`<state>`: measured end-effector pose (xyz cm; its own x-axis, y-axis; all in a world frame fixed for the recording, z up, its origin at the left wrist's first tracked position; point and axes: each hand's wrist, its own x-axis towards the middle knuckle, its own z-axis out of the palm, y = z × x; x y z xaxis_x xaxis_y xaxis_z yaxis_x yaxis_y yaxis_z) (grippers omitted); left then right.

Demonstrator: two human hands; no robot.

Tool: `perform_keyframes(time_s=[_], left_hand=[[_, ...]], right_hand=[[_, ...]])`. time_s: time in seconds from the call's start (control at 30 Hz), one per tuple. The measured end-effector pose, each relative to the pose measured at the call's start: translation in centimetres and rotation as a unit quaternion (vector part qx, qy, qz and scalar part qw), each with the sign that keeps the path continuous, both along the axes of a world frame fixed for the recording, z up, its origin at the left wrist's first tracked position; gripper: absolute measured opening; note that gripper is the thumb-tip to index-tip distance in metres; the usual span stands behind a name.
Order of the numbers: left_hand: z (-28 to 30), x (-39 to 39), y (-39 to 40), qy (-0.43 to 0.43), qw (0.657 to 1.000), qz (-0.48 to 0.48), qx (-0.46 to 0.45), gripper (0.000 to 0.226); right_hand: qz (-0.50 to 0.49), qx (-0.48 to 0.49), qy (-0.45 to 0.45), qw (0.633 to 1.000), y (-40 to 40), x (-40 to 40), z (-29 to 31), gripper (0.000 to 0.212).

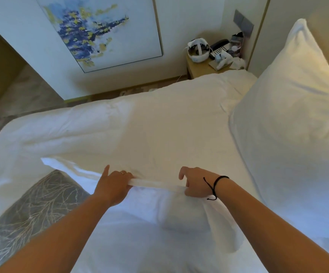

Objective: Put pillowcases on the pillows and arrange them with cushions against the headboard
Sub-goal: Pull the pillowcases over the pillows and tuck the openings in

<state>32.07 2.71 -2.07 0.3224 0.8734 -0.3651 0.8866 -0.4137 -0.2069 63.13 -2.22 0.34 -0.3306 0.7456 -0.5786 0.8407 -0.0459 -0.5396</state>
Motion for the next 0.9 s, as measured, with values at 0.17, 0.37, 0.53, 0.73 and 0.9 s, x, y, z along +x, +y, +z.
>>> perform_keyframes(time_s=[0.17, 0.37, 0.53, 0.73, 0.9], left_hand=[[0.0, 0.8, 0.5, -0.022, 1.000, 0.010, -0.001, 0.037], [0.0, 1.1, 1.4, -0.057, 0.998, 0.001, -0.009, 0.036], [0.2, 0.6, 2.2, -0.110, 0.994, -0.003, -0.014, 0.040], [-0.8, 0.6, 3.9, -0.139, 0.990, -0.010, 0.028, 0.035], [-1.6, 0.3, 5.1, -0.121, 0.992, -0.011, 0.044, 0.040]], right_hand=[[-0.063, 0.074, -0.003, 0.995, -2.1, -1.7, -0.6, 0.050], [-0.083, 0.218, -0.088, 0.968, -4.5, -4.0, -1.9, 0.036], [-0.132, 0.217, -0.173, 0.952, -4.9, -1.6, 0.2, 0.038], [-0.065, 0.389, -0.250, 0.884, -6.9, -5.5, 2.5, 0.028], [-0.064, 0.265, -0.198, 0.941, -6.2, -9.8, 0.5, 0.019]])
